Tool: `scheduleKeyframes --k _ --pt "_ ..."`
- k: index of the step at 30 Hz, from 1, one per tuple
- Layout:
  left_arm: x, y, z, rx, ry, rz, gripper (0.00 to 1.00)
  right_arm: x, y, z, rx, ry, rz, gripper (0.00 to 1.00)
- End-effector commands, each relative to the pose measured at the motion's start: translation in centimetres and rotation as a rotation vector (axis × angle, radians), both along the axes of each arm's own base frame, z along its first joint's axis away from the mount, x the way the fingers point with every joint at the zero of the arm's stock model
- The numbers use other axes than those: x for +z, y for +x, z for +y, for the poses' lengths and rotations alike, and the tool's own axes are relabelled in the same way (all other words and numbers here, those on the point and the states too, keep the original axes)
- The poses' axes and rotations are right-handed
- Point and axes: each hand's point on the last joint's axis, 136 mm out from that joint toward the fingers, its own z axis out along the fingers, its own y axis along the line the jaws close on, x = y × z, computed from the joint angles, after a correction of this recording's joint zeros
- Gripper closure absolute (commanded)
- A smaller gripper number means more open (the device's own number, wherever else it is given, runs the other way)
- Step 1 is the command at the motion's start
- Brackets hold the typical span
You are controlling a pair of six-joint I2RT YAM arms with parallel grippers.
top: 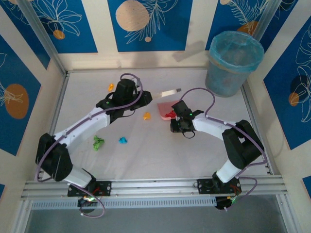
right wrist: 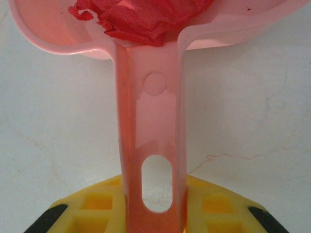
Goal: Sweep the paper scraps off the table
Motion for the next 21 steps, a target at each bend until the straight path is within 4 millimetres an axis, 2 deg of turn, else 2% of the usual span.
scheduleKeyframes --k 1,4,8,17,21 --pt "4.2 0.3 3.8 0.143 -0.013 -0.162 1.0 1.2 0.1 -0.2 0.011 -0.004 -0.055 1.0" --pt "4.4 -0.8 6.3 0.219 0.0 -0.221 1.0 1.9 0.1 -0.5 0.002 0.0 -0.093 1.0" --pt "3.2 -2.9 9.1 0.285 0.032 -0.256 1.0 2.9 0.0 -1.0 -0.012 0.028 -0.151 1.0" --pt "0.1 -8.7 11.5 0.235 0.108 -0.373 1.0 4.8 -0.1 -2.8 -0.062 0.057 -0.247 1.0" --pt "-1.3 -9.7 12.4 0.233 0.136 -0.451 1.0 5.5 0.0 -4.0 -0.104 0.049 -0.27 1.0"
